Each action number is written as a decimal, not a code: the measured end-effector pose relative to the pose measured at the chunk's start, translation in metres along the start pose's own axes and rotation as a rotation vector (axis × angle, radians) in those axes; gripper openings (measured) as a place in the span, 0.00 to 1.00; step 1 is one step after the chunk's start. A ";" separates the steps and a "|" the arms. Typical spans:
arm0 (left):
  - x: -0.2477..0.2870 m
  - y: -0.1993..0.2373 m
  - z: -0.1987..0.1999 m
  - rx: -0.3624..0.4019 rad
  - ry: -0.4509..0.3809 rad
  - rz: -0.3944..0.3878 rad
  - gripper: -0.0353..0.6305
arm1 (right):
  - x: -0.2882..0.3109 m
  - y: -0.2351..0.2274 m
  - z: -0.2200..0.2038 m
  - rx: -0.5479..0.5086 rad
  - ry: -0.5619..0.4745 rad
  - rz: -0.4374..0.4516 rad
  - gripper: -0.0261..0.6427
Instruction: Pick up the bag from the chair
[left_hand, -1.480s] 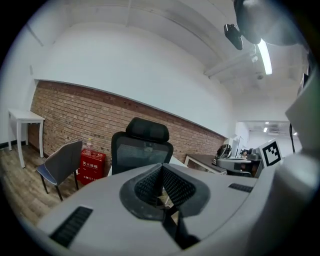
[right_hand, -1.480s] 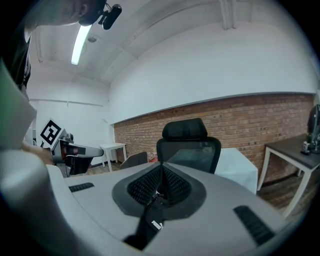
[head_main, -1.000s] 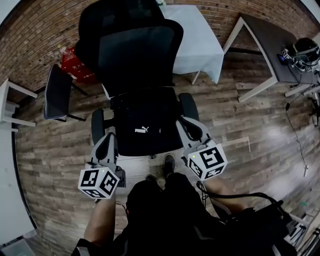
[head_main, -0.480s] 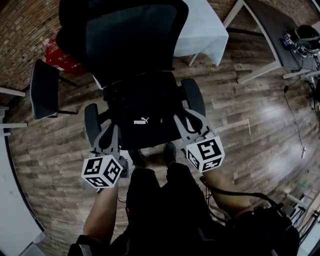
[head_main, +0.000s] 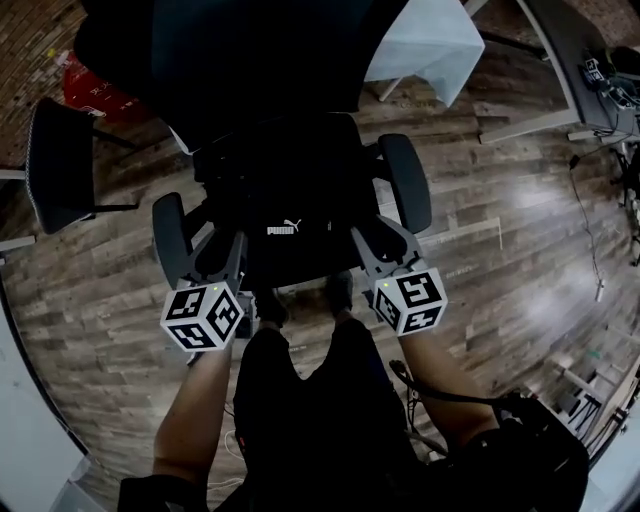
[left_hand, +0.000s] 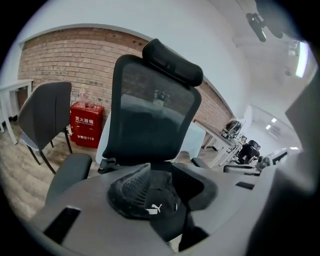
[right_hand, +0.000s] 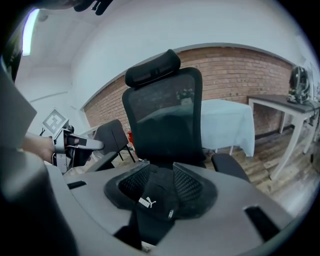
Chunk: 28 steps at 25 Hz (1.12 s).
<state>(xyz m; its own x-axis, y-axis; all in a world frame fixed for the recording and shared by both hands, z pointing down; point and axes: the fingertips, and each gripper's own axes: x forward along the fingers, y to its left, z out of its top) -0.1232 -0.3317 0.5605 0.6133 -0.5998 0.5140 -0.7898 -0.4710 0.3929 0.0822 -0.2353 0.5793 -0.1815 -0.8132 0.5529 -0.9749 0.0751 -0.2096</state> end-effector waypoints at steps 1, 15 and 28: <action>0.006 0.006 -0.008 -0.015 0.011 0.007 0.26 | 0.006 -0.002 -0.009 0.013 0.010 0.002 0.27; 0.072 0.081 -0.106 -0.146 0.125 0.125 0.45 | 0.079 -0.048 -0.117 0.191 0.141 -0.038 0.39; 0.114 0.133 -0.170 -0.220 0.194 0.206 0.57 | 0.130 -0.072 -0.196 0.416 0.219 -0.052 0.53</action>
<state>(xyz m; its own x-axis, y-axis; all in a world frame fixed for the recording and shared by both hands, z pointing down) -0.1598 -0.3530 0.8007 0.4452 -0.5238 0.7263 -0.8921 -0.1894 0.4102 0.1034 -0.2329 0.8245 -0.2004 -0.6657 0.7188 -0.8571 -0.2363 -0.4578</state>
